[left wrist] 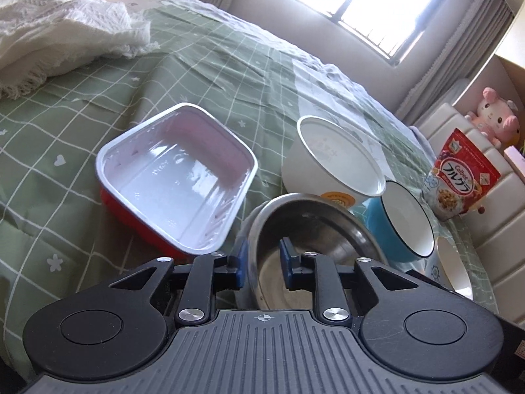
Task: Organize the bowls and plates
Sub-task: 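Lift the steel bowl with the left gripper and set it onto the floral plate, then move the left gripper to the yellow-rimmed cream bowl and grasp its rim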
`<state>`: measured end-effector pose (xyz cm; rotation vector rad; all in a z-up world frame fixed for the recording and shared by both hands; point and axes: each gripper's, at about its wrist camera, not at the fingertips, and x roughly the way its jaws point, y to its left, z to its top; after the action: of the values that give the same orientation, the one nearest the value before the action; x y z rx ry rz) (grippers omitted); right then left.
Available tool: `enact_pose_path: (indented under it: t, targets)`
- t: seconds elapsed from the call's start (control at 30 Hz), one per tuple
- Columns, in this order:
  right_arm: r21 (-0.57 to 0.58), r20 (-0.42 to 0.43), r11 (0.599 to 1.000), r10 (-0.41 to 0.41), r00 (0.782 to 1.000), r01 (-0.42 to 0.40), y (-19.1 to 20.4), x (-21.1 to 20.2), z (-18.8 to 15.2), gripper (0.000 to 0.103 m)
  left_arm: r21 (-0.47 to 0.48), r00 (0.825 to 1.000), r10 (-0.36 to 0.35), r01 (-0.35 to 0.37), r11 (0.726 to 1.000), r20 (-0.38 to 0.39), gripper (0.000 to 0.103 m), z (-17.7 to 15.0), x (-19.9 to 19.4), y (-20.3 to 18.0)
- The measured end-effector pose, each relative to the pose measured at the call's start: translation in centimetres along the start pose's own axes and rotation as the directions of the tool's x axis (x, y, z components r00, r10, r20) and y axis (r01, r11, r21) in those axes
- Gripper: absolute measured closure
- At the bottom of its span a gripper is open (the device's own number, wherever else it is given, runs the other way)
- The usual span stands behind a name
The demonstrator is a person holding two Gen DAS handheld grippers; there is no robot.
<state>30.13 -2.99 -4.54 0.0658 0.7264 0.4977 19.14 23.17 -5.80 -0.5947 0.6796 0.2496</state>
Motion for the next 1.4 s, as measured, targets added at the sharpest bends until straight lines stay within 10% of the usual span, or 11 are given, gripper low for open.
enact_pose_path:
  t: [0.37,0.9,1.07,1.4]
  targets:
    - [0.106,-0.07,0.988,0.119,0.99,-0.111,-3.9,-0.2,-1.3,0.037,-0.049,1.0,0.02,-0.021,0.999,-0.005,0.09,-2.0,-0.5,-0.1]
    - [0.147,-0.201,0.973,0.205,0.958,-0.178,-0.4,6.0,-0.7,0.045,-0.076,0.995,0.039,-0.046,0.996,-0.087,0.061,-1.9,2.5,2.1]
    - [0.193,-0.27,0.954,0.276,0.922,-0.23,0.1,8.2,-1.5,0.056,-0.1,0.99,-0.03,0.016,0.995,-0.14,0.072,-1.5,4.3,2.4]
    - [0.129,-0.251,0.972,0.226,0.941,-0.199,0.2,6.4,-2.0,0.057,-0.029,0.985,-0.009,0.004,1.0,-0.17,0.05,-1.6,5.4,-0.6]
